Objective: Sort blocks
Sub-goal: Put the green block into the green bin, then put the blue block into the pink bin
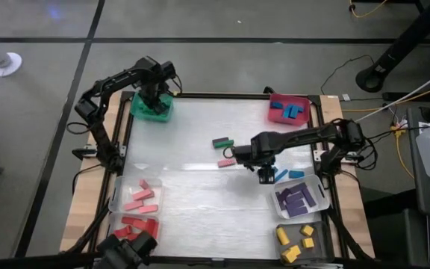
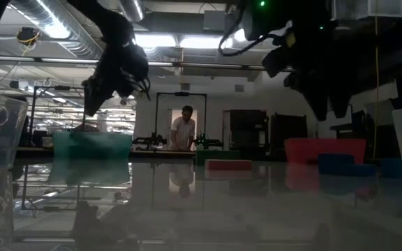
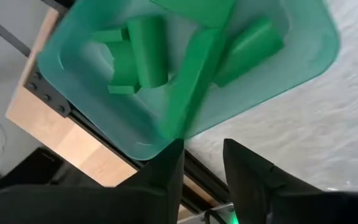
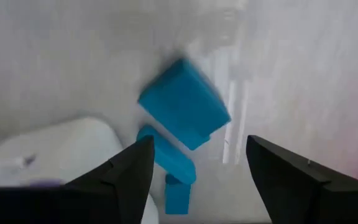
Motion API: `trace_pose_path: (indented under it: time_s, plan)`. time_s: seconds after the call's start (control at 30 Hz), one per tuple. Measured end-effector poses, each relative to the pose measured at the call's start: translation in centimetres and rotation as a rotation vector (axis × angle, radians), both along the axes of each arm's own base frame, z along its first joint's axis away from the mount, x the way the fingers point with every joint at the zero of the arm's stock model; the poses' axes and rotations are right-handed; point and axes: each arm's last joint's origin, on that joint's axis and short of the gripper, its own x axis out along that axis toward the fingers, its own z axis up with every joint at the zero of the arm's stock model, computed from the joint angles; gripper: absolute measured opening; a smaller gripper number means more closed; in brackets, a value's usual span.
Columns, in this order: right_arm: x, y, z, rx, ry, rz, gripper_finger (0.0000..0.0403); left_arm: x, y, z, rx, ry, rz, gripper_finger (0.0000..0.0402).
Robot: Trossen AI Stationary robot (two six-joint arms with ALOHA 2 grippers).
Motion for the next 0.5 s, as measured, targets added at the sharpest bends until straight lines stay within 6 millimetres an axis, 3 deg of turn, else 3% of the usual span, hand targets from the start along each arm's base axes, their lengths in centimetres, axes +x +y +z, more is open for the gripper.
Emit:
trace_pose_path:
  time_s: [0.23, 0.5]
  plan:
    - [0.2, -1.6, 0.0, 0.098, -0.016, 0.213, 0.0253, -0.8, -0.2, -1.8, -0.030, 0.026, 0.029, 0.0129]
    - [0.3, -1.6, -0.1, 0.129, -0.035, 0.258, 0.0253, -0.6, -0.4, -2.7, -0.033, 0.016, 0.028, 0.0126]
